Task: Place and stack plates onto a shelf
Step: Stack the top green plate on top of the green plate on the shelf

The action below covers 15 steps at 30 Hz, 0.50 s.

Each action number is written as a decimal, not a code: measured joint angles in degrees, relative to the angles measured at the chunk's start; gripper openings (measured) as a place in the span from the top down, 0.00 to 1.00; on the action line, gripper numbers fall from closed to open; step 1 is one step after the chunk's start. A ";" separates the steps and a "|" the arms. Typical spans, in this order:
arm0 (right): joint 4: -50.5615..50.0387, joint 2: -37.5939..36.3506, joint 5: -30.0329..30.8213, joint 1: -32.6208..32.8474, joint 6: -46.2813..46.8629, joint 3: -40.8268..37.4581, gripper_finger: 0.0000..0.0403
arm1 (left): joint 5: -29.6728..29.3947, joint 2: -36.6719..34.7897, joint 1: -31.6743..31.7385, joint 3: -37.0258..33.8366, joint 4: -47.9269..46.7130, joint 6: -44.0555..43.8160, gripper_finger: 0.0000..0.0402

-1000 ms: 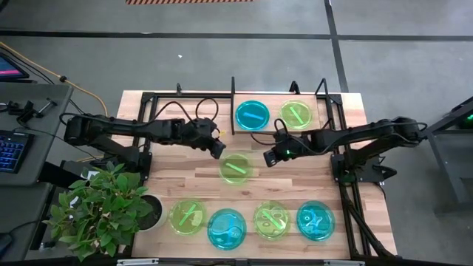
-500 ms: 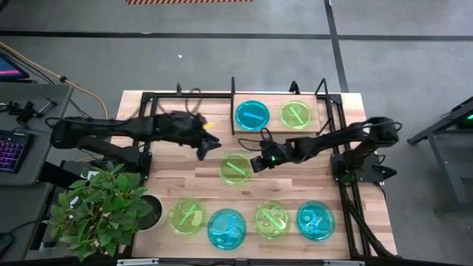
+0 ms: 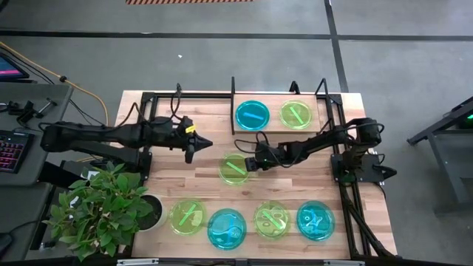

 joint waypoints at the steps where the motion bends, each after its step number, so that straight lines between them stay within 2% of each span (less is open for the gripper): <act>1: -0.10 0.04 0.72 0.03 0.48 0.02 0.51 | 0.01 0.06 0.00 -0.99 1.37 -0.77 0.99; 4: 0.14 0.69 1.78 0.09 0.55 0.07 0.54 | 0.02 0.08 -0.09 -2.54 3.01 -2.08 1.00; 7: 0.10 1.88 2.88 0.11 0.64 0.11 0.62 | 0.02 0.48 -0.09 -2.78 2.94 -2.16 1.00; 10: 0.36 3.28 3.60 0.30 0.71 0.13 0.75 | -0.04 0.41 -0.09 -2.78 4.21 -1.45 1.00; 13: 0.22 3.96 4.73 0.58 0.61 0.14 0.93 | -0.21 0.41 0.02 -2.78 5.40 -1.38 1.00; 15: -0.06 3.70 4.79 0.51 0.44 0.07 0.98 | -0.24 0.41 0.07 -2.78 6.10 -1.34 1.00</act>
